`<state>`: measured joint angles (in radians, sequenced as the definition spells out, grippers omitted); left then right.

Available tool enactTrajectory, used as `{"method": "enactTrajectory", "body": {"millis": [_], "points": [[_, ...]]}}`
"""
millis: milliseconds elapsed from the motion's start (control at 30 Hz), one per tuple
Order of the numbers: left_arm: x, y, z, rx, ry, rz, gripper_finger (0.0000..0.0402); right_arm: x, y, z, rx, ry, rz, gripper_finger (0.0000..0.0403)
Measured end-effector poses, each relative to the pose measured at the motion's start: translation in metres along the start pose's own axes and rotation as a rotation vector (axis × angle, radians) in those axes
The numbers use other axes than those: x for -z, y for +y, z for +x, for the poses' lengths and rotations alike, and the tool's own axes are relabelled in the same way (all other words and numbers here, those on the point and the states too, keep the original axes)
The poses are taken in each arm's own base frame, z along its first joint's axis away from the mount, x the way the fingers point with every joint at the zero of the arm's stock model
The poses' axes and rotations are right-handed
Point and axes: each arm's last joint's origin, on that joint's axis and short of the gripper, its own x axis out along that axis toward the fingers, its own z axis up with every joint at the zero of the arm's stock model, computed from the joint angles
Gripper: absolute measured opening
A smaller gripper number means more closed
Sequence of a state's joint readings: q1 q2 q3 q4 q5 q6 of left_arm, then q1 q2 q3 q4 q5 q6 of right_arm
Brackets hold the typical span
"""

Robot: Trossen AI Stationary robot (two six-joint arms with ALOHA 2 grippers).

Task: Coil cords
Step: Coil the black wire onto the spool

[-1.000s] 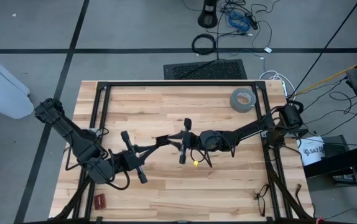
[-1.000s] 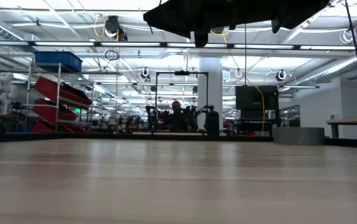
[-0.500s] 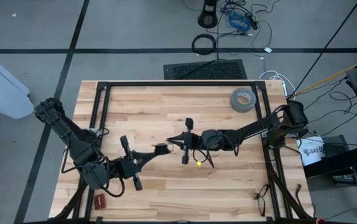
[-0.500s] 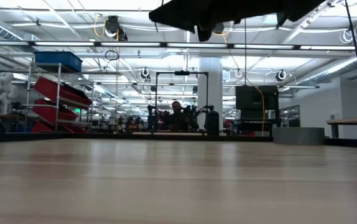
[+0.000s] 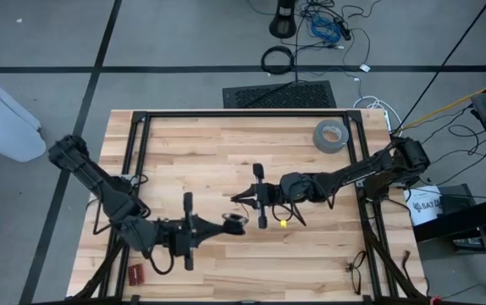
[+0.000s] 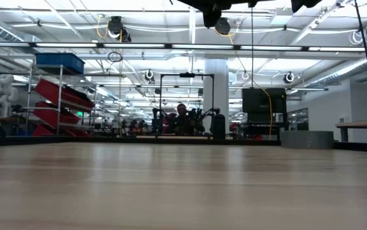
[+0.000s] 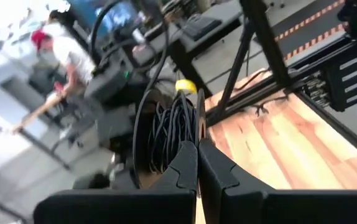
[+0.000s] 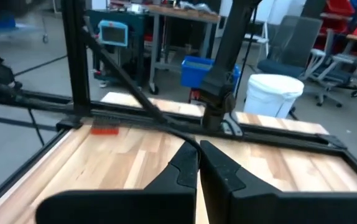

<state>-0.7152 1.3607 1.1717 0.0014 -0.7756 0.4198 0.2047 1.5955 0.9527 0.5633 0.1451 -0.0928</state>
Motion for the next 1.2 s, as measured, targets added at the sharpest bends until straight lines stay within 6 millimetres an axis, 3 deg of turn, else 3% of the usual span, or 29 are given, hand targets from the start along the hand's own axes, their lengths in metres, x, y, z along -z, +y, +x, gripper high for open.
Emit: {"method": "enactTrajectory", "body": {"millis": [333,833,1200], "points": [[-0.003,-0.012,0.024,0.175,-0.194,0.168,0.0001,0.001,0.001,-0.001,-0.003,0.026,0.005,0.0],[0.001,-0.016,0.03,0.228,-0.193,0.113,0.0,-0.016,0.008,-0.02,-0.021,0.057,-0.017,0.0005],[0.009,-0.01,0.035,0.126,-0.079,0.109,0.0,-0.032,-0.007,-0.068,0.123,0.266,-0.005,0.006]]}}
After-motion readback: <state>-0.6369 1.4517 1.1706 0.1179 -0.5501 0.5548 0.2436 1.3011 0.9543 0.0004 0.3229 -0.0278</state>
